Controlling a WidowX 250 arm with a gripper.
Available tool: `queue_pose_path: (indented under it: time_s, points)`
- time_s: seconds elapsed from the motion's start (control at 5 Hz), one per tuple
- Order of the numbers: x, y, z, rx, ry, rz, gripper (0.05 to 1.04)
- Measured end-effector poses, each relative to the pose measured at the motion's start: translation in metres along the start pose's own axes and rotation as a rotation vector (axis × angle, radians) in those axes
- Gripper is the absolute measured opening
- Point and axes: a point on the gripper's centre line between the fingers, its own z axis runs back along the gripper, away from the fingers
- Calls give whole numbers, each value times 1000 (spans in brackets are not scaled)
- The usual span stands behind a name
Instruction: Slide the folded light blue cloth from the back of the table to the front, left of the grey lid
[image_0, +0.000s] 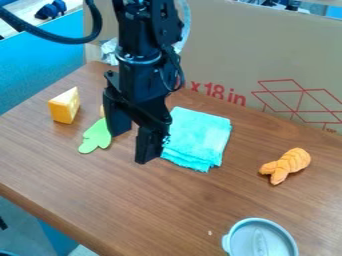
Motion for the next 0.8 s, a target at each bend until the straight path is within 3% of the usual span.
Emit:
queue_pose_path:
  time_s: [0.2, 0.4, 0.8]
  points:
    - [-2, -1, -6, -7, 27, 0, 1001]
    - [22, 5, -24, -64, 39, 54, 1001]
    - [81, 23, -45, -49, -68, 186, 1001]
